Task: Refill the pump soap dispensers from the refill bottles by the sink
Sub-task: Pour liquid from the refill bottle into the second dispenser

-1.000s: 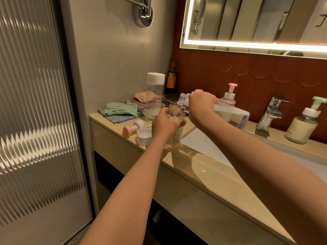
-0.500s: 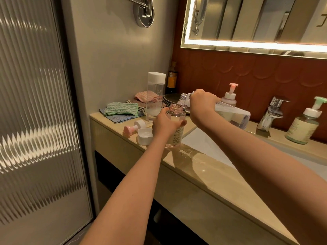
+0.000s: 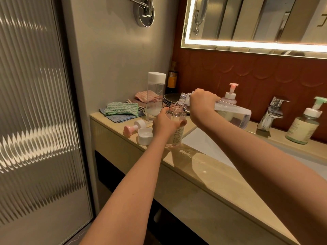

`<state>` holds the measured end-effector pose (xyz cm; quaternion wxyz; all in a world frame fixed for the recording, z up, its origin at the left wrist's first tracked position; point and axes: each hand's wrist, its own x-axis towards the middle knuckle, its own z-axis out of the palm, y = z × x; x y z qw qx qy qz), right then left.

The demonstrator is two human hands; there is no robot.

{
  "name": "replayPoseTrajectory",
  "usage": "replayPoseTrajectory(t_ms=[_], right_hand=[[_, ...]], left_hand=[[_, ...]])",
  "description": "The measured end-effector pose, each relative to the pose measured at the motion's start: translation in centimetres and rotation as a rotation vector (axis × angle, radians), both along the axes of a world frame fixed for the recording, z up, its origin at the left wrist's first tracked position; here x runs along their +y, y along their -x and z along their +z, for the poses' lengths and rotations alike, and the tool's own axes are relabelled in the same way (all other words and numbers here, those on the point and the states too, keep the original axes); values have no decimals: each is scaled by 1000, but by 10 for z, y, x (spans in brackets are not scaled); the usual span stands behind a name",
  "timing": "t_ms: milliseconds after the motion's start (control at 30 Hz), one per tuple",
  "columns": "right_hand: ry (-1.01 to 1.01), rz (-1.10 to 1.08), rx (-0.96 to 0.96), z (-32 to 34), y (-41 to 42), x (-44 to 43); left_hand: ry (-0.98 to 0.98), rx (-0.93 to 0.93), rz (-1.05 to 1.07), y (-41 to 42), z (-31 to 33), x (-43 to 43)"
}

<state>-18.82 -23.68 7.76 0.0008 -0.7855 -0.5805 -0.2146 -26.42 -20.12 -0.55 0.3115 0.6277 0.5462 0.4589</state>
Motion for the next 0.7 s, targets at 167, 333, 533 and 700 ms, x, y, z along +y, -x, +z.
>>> replayPoseTrajectory(t_ms=[167,333,533,700], right_hand=[[0,-1,-5,-1,-1,0],[6,-1,-20,0,0,-1],[-2,-6,-18,0,0,-1],[-20,-5,-5,-2,-1,3]], left_hand=[[0,3,1,0,0,-1],[-5,8,0,0,1,-1],[-6,9,-10,1,2,-3],[0,3,-9,1,3,-4]])
